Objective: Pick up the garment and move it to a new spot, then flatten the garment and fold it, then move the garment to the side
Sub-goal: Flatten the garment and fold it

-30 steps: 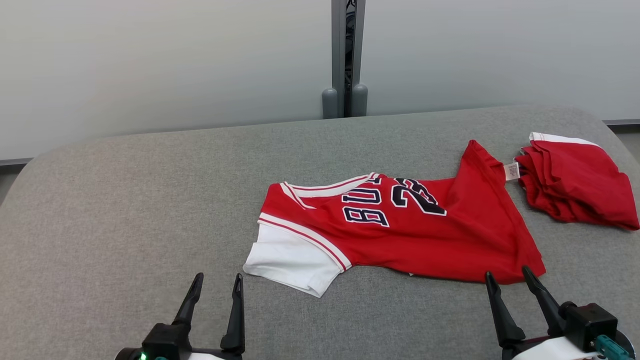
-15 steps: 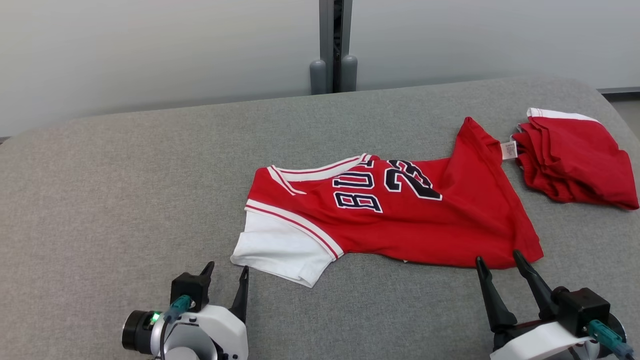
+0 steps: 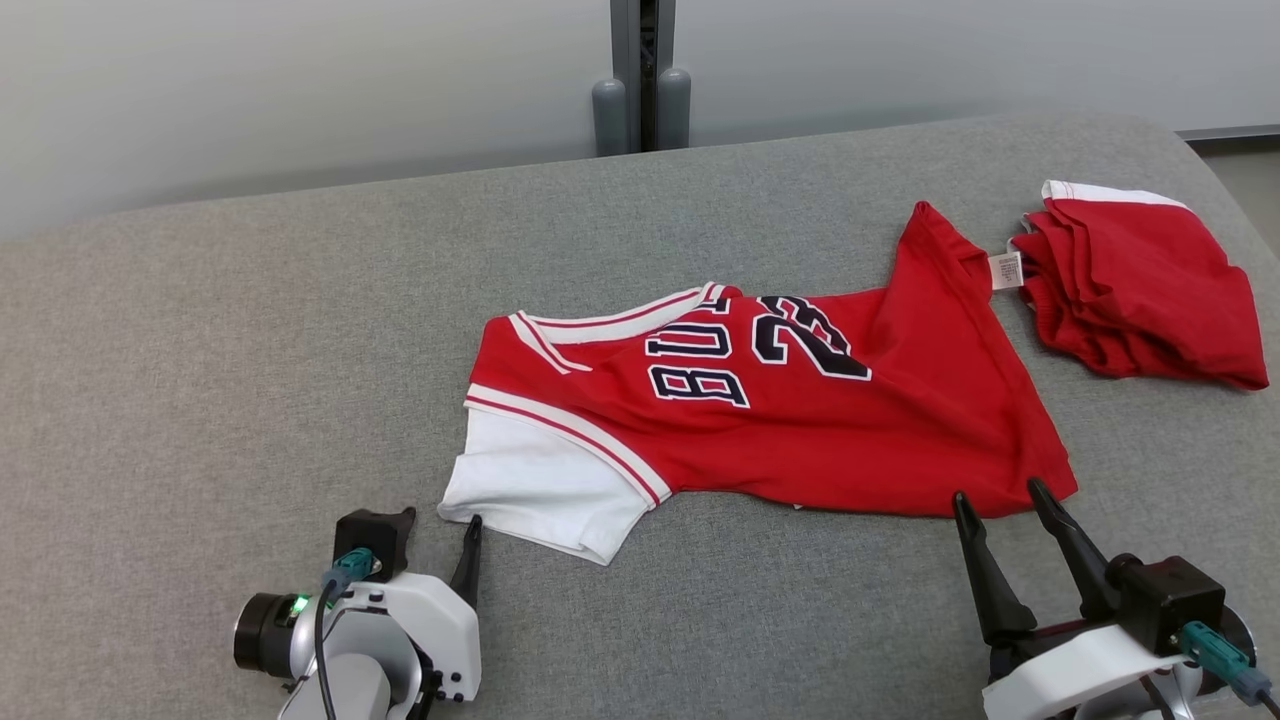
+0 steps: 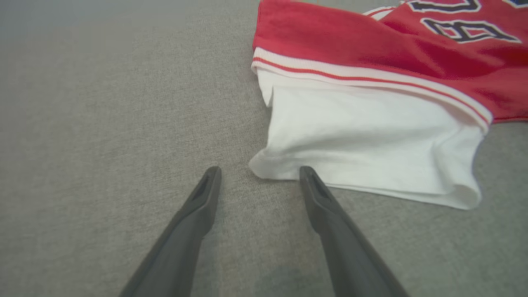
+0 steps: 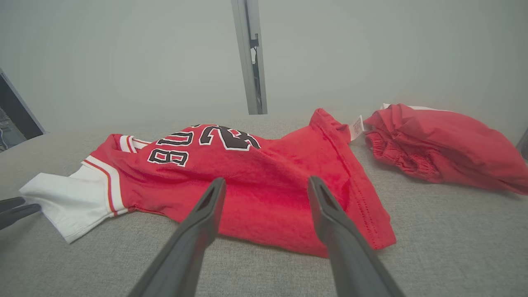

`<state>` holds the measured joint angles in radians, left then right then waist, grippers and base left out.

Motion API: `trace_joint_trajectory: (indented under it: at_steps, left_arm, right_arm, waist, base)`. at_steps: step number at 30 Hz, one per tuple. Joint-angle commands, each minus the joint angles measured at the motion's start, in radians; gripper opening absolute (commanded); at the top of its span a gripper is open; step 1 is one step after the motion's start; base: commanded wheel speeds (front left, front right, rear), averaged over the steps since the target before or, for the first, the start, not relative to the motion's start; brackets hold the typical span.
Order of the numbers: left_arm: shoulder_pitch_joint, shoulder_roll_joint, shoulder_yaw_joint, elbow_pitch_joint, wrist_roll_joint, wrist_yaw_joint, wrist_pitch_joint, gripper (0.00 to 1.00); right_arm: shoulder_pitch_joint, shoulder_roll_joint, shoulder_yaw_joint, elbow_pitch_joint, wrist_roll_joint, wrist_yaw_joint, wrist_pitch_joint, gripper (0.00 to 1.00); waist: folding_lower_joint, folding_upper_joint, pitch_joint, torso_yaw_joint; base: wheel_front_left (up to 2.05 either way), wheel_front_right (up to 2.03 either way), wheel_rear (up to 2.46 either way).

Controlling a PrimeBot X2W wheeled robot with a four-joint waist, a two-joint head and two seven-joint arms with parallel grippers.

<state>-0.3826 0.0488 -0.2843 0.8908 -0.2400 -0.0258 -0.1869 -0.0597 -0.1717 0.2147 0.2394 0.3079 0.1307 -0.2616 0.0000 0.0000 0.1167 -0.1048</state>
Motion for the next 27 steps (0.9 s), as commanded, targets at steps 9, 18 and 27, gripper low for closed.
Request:
trace_joint_trajectory:
  at_steps: [9, 18, 27]
  left_arm:
    - [-0.051, 0.004, -0.033, 0.06, -0.009, -0.031, -0.047, 0.0]
    - [-0.049, 0.021, -0.057, 0.06, -0.005, -0.065, -0.075, 0.0]
    - [0.07, 0.108, -0.001, -0.063, -0.044, -0.06, -0.078, 0.0]
  right_arm:
    - [-0.019, -0.021, 0.003, 0.006, 0.005, 0.0, -0.005, 1.0]
    - [-0.006, -0.028, -0.008, 0.023, 0.014, 0.0, -0.005, 1.0]
    - [0.001, -0.022, -0.069, 0.147, 0.051, 0.0, -0.005, 1.0]
  waist:
    - [0.0, 0.0, -0.005, 0.002]
    - [0.0, 0.0, -0.004, 0.012]
    - [0.0, 0.0, 0.016, 0.064]
  base:
    - [0.0, 0.0, 0.0]
    - [0.0, 0.0, 0.0]
    - [0.0, 0.0, 0.0]
